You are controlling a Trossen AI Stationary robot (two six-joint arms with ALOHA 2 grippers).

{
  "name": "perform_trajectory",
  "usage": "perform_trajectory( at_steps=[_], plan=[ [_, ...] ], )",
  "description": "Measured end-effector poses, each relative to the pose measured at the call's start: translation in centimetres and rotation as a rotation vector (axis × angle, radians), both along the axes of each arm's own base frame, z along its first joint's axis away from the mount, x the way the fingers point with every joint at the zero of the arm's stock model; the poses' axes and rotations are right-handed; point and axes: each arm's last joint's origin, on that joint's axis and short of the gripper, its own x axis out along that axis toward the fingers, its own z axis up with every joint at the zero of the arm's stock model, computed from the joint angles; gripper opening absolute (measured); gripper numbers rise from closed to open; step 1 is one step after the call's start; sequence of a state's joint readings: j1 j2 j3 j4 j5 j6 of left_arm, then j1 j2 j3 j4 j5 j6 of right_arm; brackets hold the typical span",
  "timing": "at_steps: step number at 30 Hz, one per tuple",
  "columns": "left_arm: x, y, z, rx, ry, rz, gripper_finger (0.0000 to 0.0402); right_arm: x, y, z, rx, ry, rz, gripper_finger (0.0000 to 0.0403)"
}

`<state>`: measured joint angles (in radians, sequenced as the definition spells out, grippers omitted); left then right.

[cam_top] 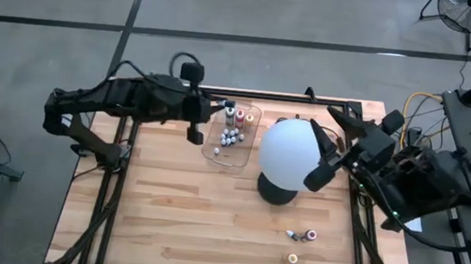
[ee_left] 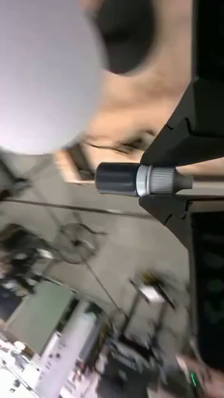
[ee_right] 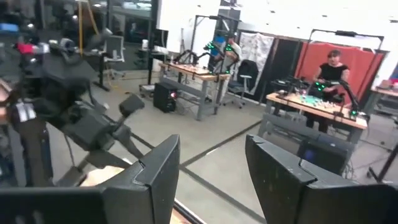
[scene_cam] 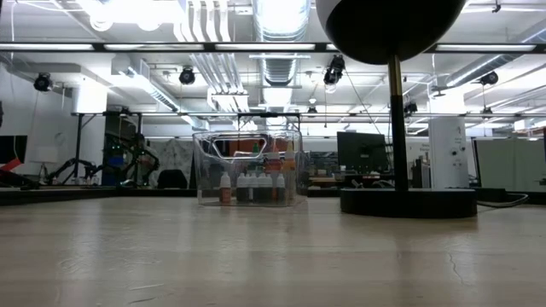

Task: Pick & Place food coloring
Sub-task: Put the small black food coloring bottle into the transparent bin

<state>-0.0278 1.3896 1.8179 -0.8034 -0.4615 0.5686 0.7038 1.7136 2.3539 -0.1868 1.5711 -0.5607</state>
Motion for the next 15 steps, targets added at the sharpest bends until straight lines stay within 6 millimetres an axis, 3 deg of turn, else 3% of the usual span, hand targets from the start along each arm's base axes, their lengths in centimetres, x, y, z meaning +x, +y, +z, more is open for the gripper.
perform_trajectory(
  at_steps=[7, 15],
  plan=[
    [2.0, 0.4, -3.1, 0.237, 0.317, 0.092, 0.0030, -2.3, -0.7, 0.0, 0.012, -0.014, 0.038, 0.0172],
    [5.0, 0.9, -6.7, 0.415, 0.601, 0.152, 0.0030, -4.7, -2.0, -1.7, 0.059, -0.066, 0.065, 0.0169]
  ],
)
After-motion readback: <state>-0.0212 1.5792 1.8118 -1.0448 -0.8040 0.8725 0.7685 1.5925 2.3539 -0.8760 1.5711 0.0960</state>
